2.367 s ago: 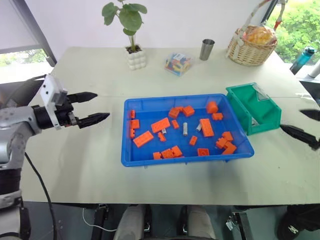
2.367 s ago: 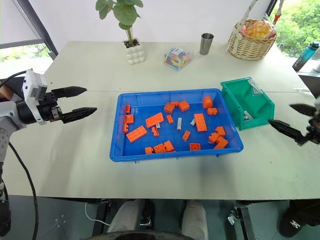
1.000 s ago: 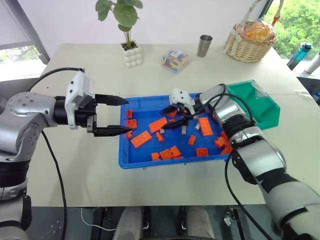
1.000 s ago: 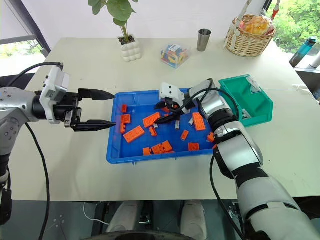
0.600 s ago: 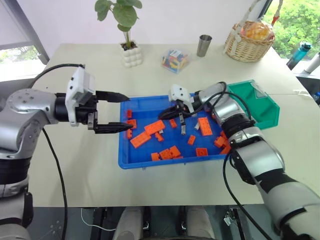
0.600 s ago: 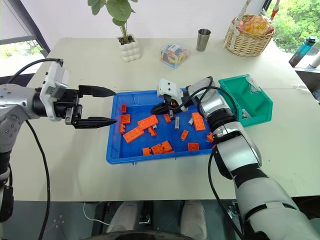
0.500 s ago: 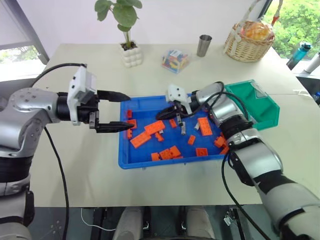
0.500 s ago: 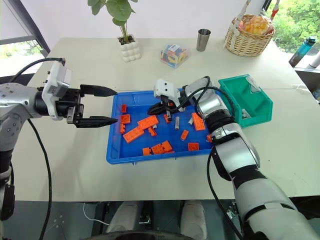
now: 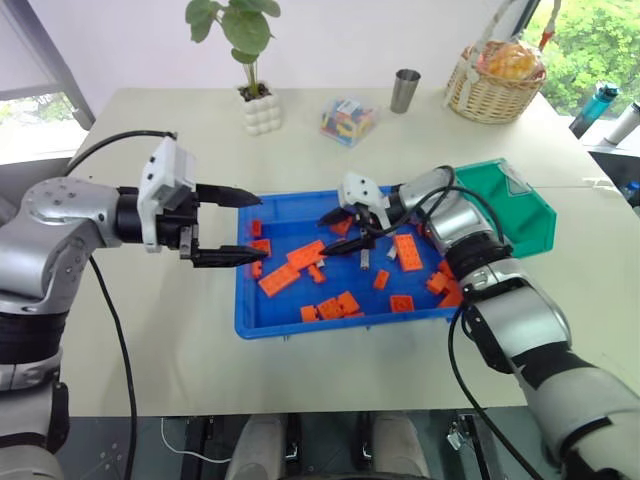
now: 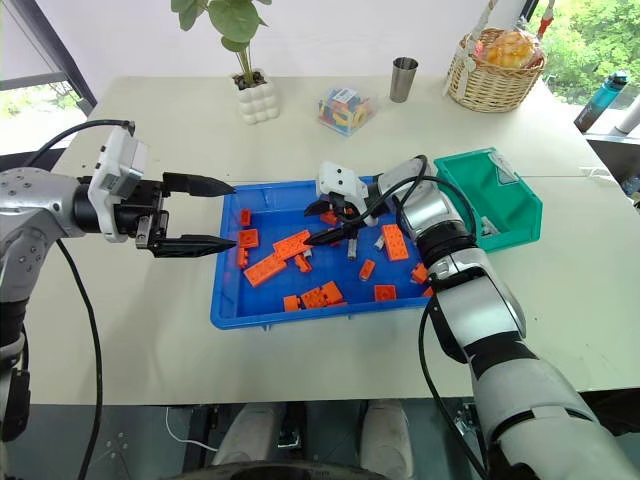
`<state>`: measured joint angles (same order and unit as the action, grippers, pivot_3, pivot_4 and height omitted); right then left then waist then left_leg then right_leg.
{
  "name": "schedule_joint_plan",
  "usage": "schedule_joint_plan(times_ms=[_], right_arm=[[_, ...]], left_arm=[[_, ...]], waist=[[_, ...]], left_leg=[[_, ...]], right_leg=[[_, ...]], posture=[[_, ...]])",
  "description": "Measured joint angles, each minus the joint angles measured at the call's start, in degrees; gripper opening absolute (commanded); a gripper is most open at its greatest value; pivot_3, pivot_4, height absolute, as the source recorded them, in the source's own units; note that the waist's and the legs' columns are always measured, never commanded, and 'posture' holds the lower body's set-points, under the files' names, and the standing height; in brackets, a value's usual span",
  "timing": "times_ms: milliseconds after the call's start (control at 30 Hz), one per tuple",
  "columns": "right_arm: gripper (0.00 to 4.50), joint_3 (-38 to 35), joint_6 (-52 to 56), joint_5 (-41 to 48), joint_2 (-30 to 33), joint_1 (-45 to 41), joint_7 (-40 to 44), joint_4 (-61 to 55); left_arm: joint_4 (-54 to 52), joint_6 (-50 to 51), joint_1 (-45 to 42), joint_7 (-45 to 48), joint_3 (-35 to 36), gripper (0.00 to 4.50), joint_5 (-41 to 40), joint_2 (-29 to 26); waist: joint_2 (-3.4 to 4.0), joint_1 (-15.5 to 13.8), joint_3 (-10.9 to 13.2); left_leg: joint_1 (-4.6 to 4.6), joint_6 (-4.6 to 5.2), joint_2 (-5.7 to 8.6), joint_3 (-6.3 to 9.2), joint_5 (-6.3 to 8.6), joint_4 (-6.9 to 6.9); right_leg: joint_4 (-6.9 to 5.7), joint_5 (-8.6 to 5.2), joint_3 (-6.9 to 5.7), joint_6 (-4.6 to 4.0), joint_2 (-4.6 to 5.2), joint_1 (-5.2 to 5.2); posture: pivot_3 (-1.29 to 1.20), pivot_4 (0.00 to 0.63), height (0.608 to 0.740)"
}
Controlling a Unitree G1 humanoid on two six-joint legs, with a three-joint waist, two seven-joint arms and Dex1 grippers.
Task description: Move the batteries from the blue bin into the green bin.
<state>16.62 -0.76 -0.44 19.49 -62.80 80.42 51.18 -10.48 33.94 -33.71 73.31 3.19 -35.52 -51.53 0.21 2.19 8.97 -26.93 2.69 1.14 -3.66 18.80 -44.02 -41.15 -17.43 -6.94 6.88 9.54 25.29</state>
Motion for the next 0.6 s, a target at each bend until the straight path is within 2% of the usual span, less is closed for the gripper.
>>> schedule_joint_plan(times_ms=[33, 533, 567, 600], right_arm=[[4.43, 0.0, -0.8, -0.5, -0.1, 0.0, -0.4, 0.4], [4.43, 0.5, -6.0, -3.0, -3.6, 0.6, -1.0, 4.4], [3.91, 0.5, -6.1, -3.1, -3.8, 0.5, -1.1, 4.7], [3.62, 0.4, -6.2, -3.1, -4.1, 0.4, -1.0, 5.1]], left_arm=[[-0.2, -0.2, 0.3, 0.0, 0.0, 4.50, 0.0, 0.0], [-1.1, -0.7, 1.6, -0.3, 0.0, 4.50, 0.0, -0.2], [-1.1, -0.7, 1.6, -0.3, 0.0, 4.50, 0.0, -0.2], [-1.1, -0.7, 1.6, -0.4, 0.0, 4.50, 0.0, -0.2]], waist=[[0.00, 0.1, 0.0], [0.02, 0.4, 0.0], [0.02, 0.4, 0.0], [0.02, 0.4, 0.0]], left_leg=[[0.00, 0.00, 0.00, 0.01, 0.00, 0.01], [0.00, -0.02, 0.02, 0.11, -0.01, 0.02], [0.00, -0.02, 0.02, 0.11, -0.01, 0.02], [0.01, -0.03, 0.01, 0.11, -0.01, 0.02]], right_leg=[[0.00, 0.00, -0.01, 0.00, 0.00, 0.00], [0.00, 0.00, -0.03, -0.01, -0.01, -0.02], [0.00, 0.00, -0.03, -0.01, -0.02, -0.02], [-0.01, 0.00, -0.03, -0.01, -0.02, -0.02]], posture=[[0.00, 0.150, 0.665], [0.00, 0.150, 0.665], [0.00, 0.150, 0.665], [0.00, 0.150, 0.665]])
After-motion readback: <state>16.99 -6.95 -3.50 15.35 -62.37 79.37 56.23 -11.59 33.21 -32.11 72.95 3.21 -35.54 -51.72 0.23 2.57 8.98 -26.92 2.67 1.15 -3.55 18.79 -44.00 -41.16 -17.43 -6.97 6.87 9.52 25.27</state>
